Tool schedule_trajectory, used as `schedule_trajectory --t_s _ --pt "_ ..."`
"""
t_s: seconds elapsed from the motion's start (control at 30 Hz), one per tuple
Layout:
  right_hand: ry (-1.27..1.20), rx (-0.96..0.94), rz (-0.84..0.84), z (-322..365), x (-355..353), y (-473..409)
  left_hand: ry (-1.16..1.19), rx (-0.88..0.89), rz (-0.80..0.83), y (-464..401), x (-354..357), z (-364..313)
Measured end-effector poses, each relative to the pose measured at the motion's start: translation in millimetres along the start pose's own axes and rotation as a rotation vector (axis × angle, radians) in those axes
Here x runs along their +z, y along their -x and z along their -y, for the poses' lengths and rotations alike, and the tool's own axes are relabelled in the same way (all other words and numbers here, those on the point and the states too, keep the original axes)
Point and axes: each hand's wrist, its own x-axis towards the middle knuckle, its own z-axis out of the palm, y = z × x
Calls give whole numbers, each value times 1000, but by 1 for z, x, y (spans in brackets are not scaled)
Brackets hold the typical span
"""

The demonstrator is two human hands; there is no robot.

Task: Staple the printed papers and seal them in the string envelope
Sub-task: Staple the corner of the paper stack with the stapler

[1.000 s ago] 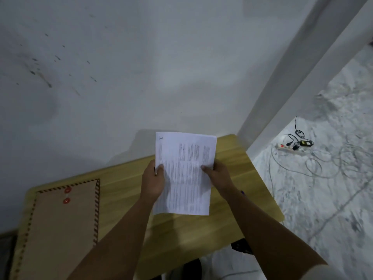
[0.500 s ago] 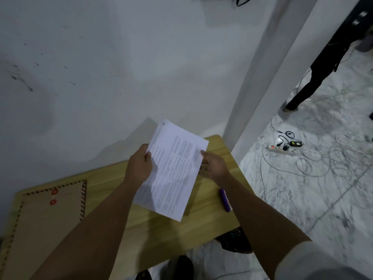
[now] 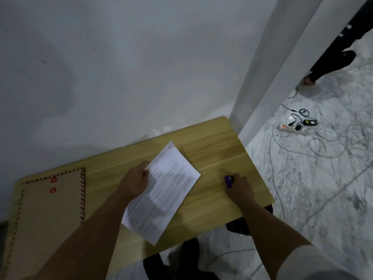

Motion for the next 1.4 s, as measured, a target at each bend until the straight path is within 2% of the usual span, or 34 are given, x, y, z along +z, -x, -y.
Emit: schedule_trajectory --t_s 0.13,0.3,0.5,0.67,0.9,1.0,1.07,1.17,1.33,1.4 --pt "-203 30 37 4 0 -4 -132 -61 68 -3 15 4" --pt "-836 202 264 27 -27 2 -211 -46 97 -3 13 -8" --pt "-1128 -1 492 74 -99 30 -151 17 55 -6 -36 -34" --pt "-1347 -113 589 113 -151 35 -52 110 47 -13 -99 -47" --pt "-1538 -250 769 148 -198 43 48 288 -139 -9 -148 -73" --pt "-1494 -276 860 158 -213 45 19 348 -183 -8 -155 -82" --pt "-1427 -293 864 164 -221 44 -32 375 -208 -8 -157 -85" --pt "-1313 -335 736 173 -233 46 -54 454 -224 -4 -161 -94" --pt "-961 -526 404 179 -254 58 -1 499 -146 0 -166 -113" --pt "-857 -572 353 179 -265 62 46 500 -119 7 -169 -128"
